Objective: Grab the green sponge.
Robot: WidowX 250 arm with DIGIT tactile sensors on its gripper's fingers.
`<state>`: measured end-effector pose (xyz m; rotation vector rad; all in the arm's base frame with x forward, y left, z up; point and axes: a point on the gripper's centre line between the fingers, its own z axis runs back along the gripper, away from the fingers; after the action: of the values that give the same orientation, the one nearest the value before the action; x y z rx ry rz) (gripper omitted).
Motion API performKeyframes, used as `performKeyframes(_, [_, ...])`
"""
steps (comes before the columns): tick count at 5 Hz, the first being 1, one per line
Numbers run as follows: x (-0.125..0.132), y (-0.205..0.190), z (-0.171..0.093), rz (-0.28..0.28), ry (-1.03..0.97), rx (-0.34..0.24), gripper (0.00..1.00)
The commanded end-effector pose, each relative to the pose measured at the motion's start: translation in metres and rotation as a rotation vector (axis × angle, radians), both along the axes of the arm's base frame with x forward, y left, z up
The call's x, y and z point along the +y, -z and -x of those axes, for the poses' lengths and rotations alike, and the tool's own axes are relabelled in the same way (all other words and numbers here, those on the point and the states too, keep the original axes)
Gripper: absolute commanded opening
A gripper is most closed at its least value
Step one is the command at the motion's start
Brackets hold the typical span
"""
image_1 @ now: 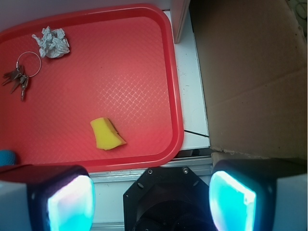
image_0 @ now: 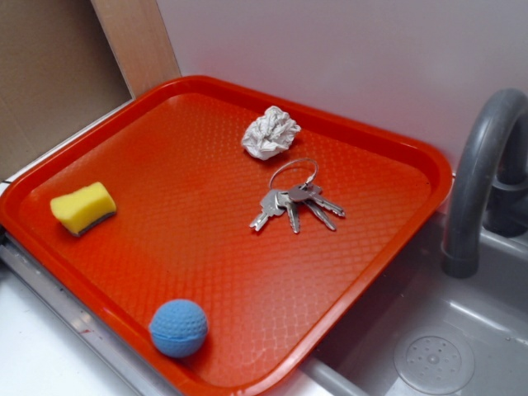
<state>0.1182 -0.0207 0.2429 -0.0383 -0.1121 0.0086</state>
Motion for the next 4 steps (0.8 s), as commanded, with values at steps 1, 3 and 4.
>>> performKeyframes(1, [0.0, 0.0, 0.0, 0.0, 0.0, 0.0, 1.0])
performKeyframes(3, [-0.042, 0.038, -0.008, -0.044, 0.17, -0.066, 1.0])
performKeyframes(4, [-0.059, 0.072, -0.017, -0.026, 0.224, -0.082, 1.0])
